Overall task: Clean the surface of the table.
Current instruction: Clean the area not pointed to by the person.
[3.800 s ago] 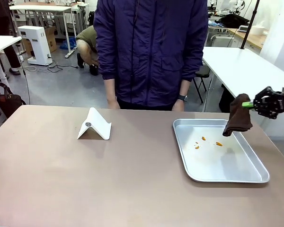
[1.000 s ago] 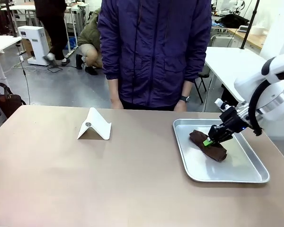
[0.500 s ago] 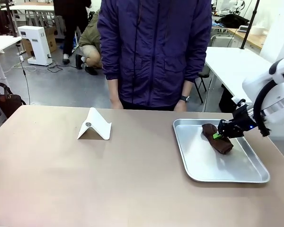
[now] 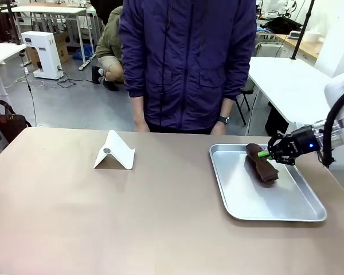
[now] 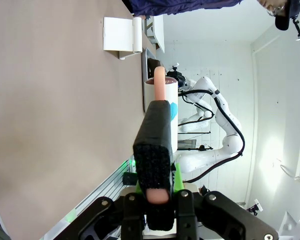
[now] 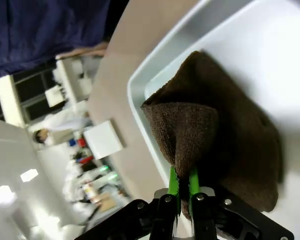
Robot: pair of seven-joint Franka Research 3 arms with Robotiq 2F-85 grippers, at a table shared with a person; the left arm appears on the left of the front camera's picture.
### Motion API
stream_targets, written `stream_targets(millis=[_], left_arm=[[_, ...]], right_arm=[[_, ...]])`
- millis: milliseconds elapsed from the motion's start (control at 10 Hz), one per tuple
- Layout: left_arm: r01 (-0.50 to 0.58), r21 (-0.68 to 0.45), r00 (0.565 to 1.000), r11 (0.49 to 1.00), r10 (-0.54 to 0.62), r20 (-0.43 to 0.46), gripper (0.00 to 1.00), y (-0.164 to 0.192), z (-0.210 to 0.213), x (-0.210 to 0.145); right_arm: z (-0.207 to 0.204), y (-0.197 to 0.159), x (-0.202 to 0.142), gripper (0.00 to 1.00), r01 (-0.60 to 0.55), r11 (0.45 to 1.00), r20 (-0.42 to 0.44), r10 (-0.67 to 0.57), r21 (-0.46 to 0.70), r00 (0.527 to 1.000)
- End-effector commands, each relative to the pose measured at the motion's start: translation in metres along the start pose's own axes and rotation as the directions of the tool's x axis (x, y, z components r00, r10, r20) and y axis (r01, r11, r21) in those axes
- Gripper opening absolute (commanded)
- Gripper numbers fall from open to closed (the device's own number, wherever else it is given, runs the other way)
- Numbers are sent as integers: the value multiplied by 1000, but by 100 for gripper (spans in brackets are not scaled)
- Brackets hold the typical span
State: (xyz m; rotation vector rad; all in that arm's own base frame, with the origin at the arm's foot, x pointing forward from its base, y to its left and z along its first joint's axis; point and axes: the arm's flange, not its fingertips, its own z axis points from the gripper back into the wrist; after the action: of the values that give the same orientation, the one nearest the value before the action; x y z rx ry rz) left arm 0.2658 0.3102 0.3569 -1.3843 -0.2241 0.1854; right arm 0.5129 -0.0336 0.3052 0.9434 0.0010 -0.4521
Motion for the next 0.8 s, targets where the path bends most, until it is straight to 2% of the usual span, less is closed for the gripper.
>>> stream_targets(millis=[0, 200, 400, 700], left_arm=[[-1, -3, 1000, 1000, 1, 13, 21, -5, -3, -2], [-1, -3, 1000, 1000, 1, 13, 21, -5, -3, -2], [-1, -3, 1000, 1000, 1, 13, 21, -5, -3, -2], [-1, -3, 1000, 1000, 1, 13, 21, -5, -3, -2]], right_arm=[[13, 8, 9, 8, 172, 971, -76, -162, 165, 984], [29, 10, 3, 8, 294, 908, -235, -228, 299, 945], [56, 15, -14, 8, 339, 855, -355, -199, 393, 914], [101, 17, -46, 8, 320, 839, -344, -171, 441, 923]])
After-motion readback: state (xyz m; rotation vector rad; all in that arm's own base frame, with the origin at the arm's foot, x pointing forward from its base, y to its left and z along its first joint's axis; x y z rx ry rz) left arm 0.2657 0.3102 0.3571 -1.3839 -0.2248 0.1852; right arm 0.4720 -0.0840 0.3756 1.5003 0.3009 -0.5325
